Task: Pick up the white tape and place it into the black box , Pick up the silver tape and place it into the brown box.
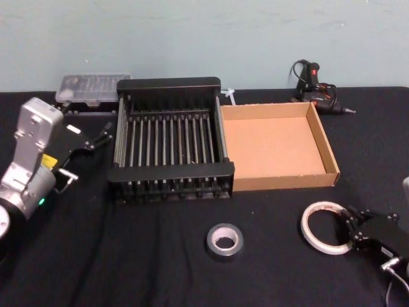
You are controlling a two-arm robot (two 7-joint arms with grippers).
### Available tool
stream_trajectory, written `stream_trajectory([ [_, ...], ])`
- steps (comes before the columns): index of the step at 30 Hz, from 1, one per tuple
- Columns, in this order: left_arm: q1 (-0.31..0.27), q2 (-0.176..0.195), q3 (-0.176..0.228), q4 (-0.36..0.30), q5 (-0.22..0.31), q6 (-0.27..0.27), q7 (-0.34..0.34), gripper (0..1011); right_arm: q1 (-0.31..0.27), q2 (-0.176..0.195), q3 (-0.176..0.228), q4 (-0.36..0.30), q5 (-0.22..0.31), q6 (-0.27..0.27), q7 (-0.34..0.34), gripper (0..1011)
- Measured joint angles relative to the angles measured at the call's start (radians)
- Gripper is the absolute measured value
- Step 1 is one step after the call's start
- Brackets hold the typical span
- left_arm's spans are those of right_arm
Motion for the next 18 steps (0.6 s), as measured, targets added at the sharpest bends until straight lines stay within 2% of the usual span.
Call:
stream_trajectory([
  [8, 0.000, 0.000, 0.000, 0.000, 0.000, 0.000, 0.000, 1001, -0.010, -0.021, 0.021, -0.011, -0.001, -0.079, 0.014, 95],
  [18, 0.000, 0.000, 0.000, 0.000, 0.000, 0.000, 0.000, 1001, -0.021, -0.052, 0.045, -0.031, 0.011, -0.142, 0.014, 95],
])
